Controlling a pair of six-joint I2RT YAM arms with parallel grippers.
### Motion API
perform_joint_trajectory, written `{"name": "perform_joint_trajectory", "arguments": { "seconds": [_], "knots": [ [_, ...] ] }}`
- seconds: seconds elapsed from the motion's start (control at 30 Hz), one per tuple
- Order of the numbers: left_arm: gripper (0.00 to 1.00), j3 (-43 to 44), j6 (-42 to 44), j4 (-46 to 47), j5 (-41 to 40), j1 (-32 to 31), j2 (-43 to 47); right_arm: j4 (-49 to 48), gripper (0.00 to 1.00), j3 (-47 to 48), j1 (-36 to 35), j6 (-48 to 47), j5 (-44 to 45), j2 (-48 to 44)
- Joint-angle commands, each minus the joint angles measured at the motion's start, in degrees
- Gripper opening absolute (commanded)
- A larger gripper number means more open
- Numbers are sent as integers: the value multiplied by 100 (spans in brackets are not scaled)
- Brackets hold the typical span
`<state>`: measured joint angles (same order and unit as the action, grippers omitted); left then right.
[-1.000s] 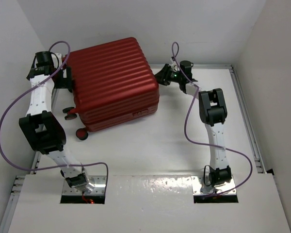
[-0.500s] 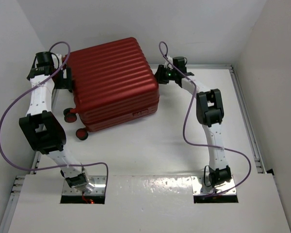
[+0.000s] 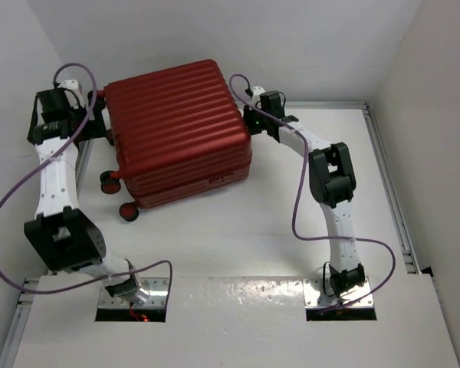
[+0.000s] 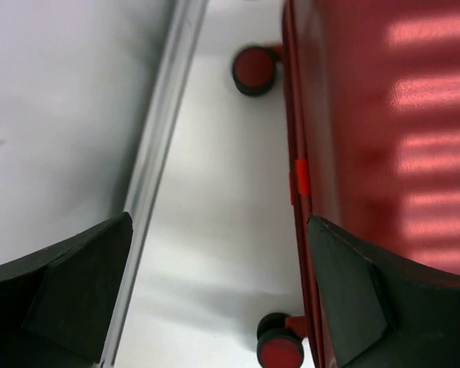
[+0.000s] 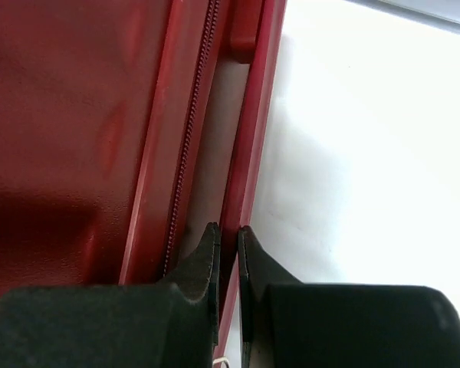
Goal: Pack the luggage
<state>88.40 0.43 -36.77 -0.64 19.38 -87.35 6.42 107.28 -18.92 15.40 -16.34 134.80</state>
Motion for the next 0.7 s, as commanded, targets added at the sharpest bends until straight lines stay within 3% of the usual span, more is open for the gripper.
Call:
{"name": "perform_joint_trajectory", "arguments": {
  "seconds": [0.0,0.33,0.53,0.67],
  "knots": [
    [100,-541,-122,846,424,277,841,1370,0,-945,46,-73,613,-375],
    [100,-1826,-280,856,1233,672,2142,1520,0,-4061,178,156,1616,-2586],
    [100,-1696,-833,-309,1593,1032,2109,1801,0,-5375,415,753,2029,-3862],
    [97,-1571,-1465,-1050,2112,1278,1968,1934,0,-5885,450,1656,1660,-4400]
  ]
}}
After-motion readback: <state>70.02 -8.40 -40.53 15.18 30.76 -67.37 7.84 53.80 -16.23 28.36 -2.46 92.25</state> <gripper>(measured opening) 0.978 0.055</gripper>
